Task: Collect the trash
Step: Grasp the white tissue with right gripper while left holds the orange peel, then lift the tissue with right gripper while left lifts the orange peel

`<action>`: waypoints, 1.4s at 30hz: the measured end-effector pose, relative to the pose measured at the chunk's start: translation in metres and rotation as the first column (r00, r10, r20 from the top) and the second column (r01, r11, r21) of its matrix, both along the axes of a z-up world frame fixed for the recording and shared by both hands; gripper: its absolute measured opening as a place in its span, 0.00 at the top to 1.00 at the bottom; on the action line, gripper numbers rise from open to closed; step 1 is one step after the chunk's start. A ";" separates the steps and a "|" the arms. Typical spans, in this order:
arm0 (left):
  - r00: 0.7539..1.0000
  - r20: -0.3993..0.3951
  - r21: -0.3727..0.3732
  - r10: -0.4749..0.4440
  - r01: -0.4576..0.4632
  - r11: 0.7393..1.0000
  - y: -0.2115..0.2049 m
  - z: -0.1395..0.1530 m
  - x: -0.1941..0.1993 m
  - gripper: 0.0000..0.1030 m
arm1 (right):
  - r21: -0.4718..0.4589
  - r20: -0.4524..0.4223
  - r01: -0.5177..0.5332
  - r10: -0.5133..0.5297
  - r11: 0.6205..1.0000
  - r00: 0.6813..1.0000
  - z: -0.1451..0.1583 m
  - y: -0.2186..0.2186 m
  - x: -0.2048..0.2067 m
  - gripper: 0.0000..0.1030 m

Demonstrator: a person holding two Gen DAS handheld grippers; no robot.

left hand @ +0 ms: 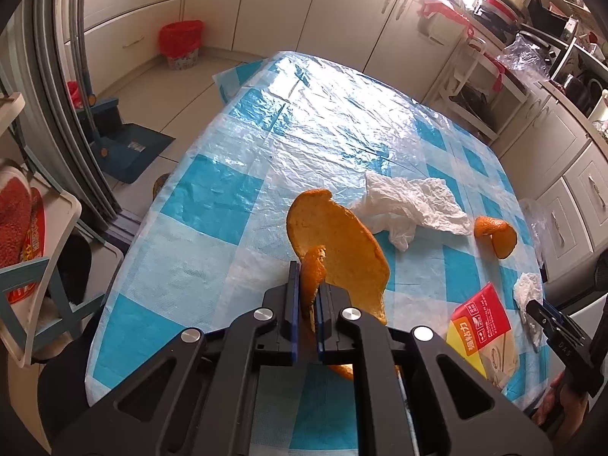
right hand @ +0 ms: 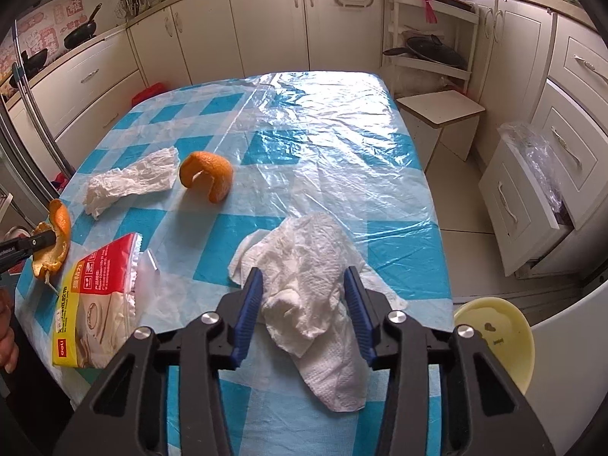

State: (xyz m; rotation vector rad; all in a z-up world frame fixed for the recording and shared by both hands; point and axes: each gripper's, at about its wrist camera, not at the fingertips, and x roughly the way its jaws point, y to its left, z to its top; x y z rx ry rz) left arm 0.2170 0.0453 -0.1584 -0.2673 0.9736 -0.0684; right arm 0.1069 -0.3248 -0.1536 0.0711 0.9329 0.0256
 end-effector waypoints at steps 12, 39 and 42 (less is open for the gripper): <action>1.000 0.031 -0.045 0.002 -0.001 0.999 0.006 0.011 -0.003 0.95 | 0.028 0.071 -0.012 0.010 1.000 0.997 0.015 -0.001 -0.008 0.81; 0.995 0.096 -0.072 0.003 0.004 0.997 0.010 0.045 -0.018 0.95 | 0.112 0.102 -0.013 0.001 0.994 0.995 0.024 -0.008 -0.014 0.81; 0.995 0.103 -0.068 -0.003 0.010 0.998 0.008 0.048 -0.020 0.95 | 0.116 0.107 -0.012 0.000 0.993 0.994 0.026 -0.009 -0.016 0.81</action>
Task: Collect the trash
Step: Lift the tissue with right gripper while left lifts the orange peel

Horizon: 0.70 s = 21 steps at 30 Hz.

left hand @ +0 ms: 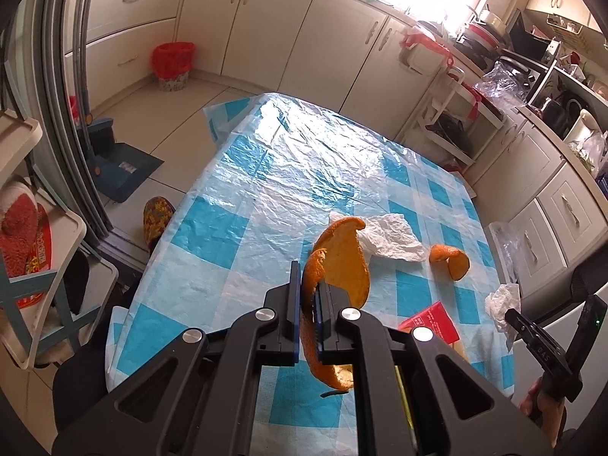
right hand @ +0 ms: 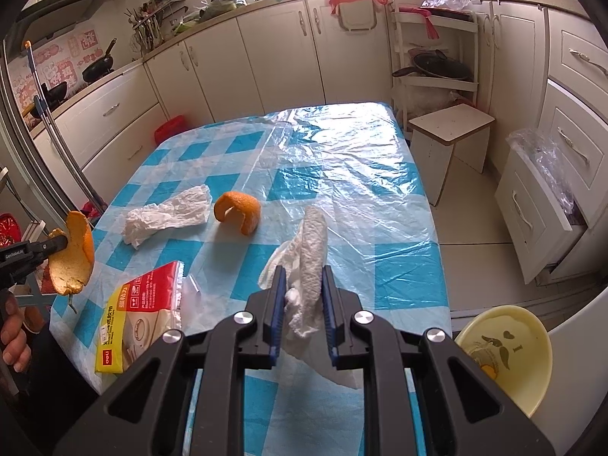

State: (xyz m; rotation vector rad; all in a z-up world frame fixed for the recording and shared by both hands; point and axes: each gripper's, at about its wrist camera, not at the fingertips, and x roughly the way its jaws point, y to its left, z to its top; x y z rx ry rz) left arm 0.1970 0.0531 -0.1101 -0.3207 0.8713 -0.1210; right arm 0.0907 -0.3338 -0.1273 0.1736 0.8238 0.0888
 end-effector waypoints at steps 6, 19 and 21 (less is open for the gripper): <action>1.000 0.014 0.004 -0.003 0.003 1.000 -0.002 0.009 -0.004 0.95 | 0.004 0.001 -0.003 0.003 1.000 1.000 0.001 -0.002 -0.003 0.81; 0.997 0.046 -0.022 -0.058 0.059 0.998 -0.027 0.031 -0.014 0.95 | 0.029 0.027 0.080 -0.080 0.996 0.996 0.010 -0.032 -0.020 0.81; 0.995 0.051 -0.025 -0.089 0.091 0.996 -0.041 0.034 -0.016 0.95 | 0.041 0.029 0.103 -0.105 0.994 0.994 0.012 -0.040 -0.024 0.81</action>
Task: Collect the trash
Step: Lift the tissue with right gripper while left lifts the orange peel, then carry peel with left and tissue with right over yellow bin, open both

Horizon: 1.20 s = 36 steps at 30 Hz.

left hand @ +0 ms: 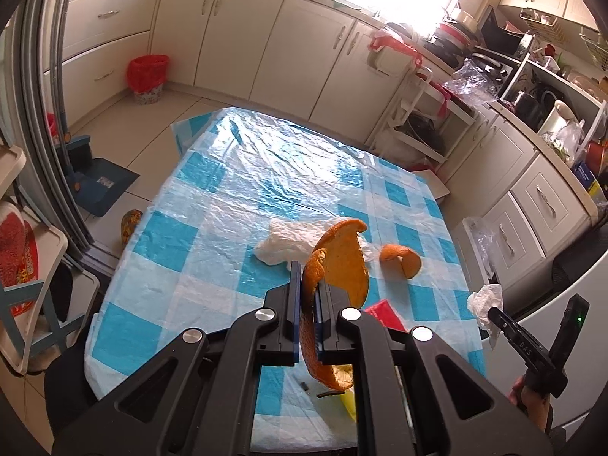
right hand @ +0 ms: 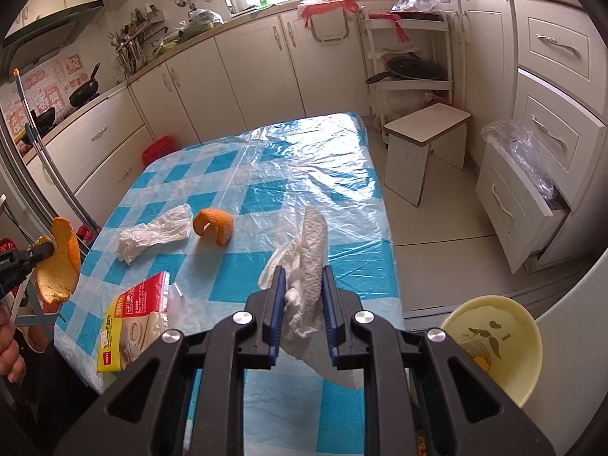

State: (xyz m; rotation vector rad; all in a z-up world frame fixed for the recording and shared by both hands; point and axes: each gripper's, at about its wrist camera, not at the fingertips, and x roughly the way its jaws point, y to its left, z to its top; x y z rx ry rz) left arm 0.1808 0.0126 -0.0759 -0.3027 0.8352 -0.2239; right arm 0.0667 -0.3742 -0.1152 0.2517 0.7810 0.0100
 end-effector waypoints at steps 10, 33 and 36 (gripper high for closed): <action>0.976 0.005 -0.018 -0.219 0.219 0.976 -0.103 0.007 -0.019 0.95 | 0.062 0.020 0.111 -0.113 0.992 0.993 0.009 -0.043 -0.027 0.81; 0.851 -0.037 0.013 -0.524 0.525 0.851 -0.329 -0.021 -0.038 0.95 | 0.149 -0.108 0.429 -0.417 0.891 0.903 -0.013 -0.136 -0.070 0.77; 0.836 -0.050 0.021 -0.546 0.548 0.836 -0.349 -0.029 -0.040 0.95 | 0.166 -0.137 0.483 -0.465 0.860 0.874 -0.020 -0.149 -0.074 0.67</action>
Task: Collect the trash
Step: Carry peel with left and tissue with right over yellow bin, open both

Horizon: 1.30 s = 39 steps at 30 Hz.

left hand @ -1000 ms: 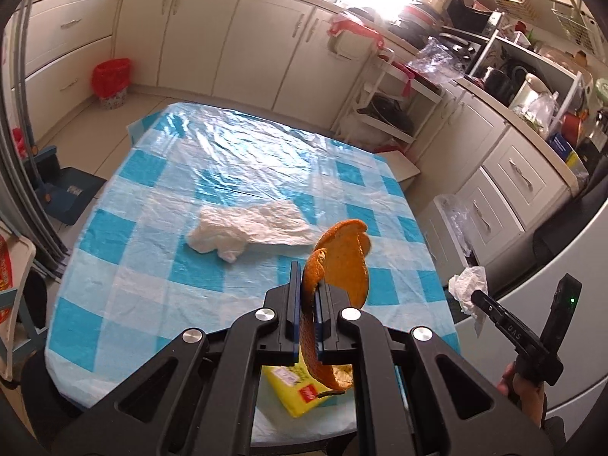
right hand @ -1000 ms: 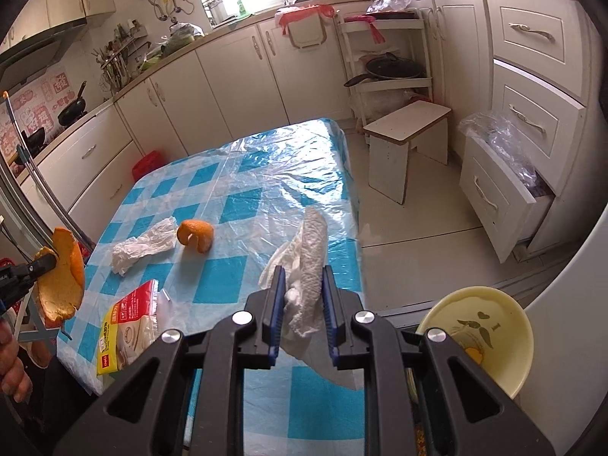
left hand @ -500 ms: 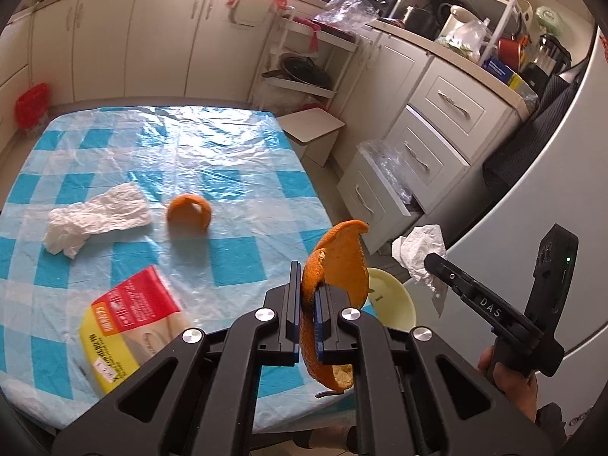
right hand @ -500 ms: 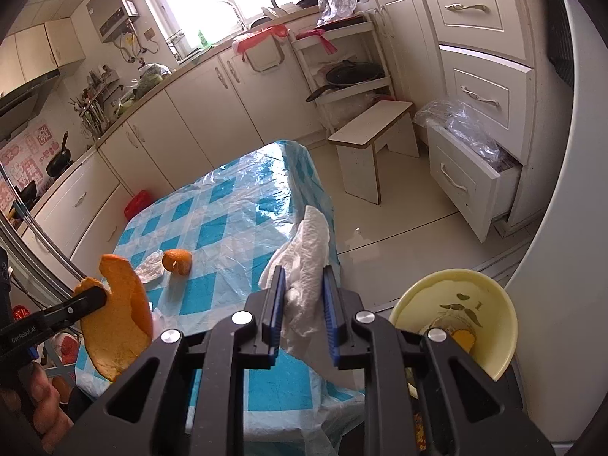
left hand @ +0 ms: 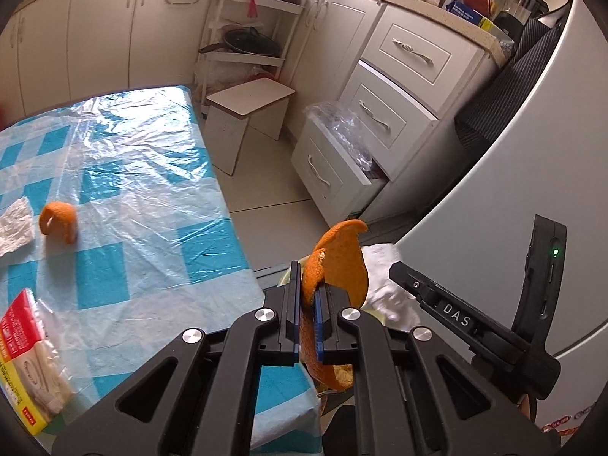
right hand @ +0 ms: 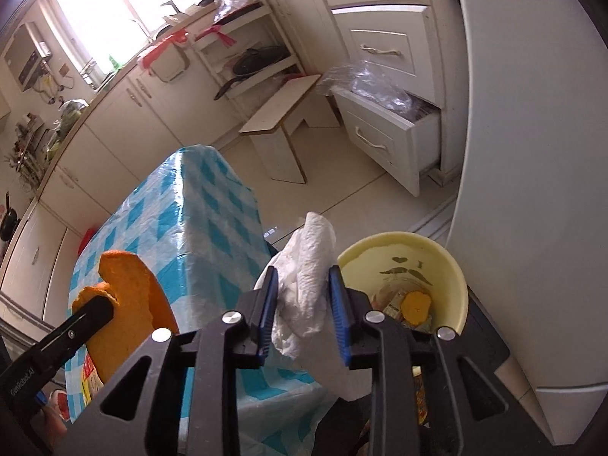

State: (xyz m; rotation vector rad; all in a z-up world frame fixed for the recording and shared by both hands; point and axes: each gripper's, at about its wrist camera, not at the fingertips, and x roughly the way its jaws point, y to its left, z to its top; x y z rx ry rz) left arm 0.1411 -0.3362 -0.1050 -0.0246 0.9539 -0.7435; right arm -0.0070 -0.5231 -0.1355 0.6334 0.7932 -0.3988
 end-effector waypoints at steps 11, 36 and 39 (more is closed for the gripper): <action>0.997 -0.031 0.046 -0.068 0.069 0.997 -0.057 -0.031 0.001 0.95 | 0.023 0.173 0.166 -0.167 0.986 0.971 0.020 -0.026 -0.031 0.40; 0.999 0.036 0.116 -0.026 0.021 0.993 -0.001 -0.014 -0.028 0.40 | -0.056 0.326 0.174 -0.147 0.983 0.934 0.050 -0.015 -0.028 0.33; 0.990 0.140 0.182 0.007 -0.033 0.983 0.045 -0.004 -0.039 0.39 | -0.060 0.315 0.139 -0.114 0.988 0.942 0.050 -0.008 -0.020 0.32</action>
